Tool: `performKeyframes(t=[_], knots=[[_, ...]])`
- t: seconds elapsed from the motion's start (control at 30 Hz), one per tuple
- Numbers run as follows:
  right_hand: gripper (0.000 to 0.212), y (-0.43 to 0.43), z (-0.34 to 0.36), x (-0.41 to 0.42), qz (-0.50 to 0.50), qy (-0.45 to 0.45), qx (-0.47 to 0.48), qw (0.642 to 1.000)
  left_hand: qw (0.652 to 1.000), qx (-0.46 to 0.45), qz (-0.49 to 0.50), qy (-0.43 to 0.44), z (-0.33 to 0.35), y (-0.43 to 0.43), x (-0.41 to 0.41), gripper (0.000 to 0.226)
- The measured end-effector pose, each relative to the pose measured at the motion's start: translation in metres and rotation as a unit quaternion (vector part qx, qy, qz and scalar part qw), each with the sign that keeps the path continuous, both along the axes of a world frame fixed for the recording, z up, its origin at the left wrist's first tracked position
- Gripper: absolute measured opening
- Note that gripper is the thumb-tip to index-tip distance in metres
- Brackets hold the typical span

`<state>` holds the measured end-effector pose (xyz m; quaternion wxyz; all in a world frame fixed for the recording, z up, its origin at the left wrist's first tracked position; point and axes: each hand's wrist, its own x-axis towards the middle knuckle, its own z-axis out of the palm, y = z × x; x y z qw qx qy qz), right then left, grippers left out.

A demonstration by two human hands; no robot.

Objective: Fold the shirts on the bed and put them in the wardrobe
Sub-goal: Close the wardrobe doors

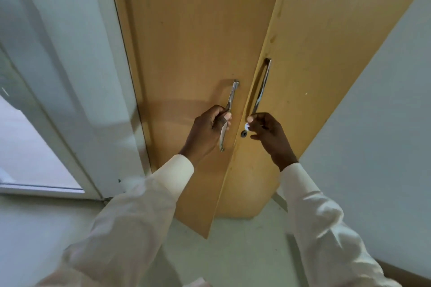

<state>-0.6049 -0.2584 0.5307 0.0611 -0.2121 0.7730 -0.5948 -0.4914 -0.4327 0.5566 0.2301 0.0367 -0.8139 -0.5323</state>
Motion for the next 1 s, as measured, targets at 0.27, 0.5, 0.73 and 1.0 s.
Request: performKeyframes(t=[0.27,0.5,0.73,1.0], knots=[[0.032,-0.037,0.034,-0.073,-0.065,0.059,0.054,0.995,0.996,-0.084,0.033,0.004,-0.008,0.003,-0.037,0.023],[0.024,-0.021,0.022,-0.067,-0.071,0.045,0.001,0.996,0.995,-0.098,0.033,0.014,-0.011,0.003,-0.046,0.027],[0.025,0.026,0.01,-0.046,-0.01,0.073,-0.011,0.997,0.995,-0.093,0.038,0.023,-0.013,0.003,-0.071,0.021],[0.024,0.017,0.017,-0.058,0.019,0.032,-0.031,0.999,0.994,-0.096,0.058,0.008,-0.007,0.003,-0.102,0.021]])
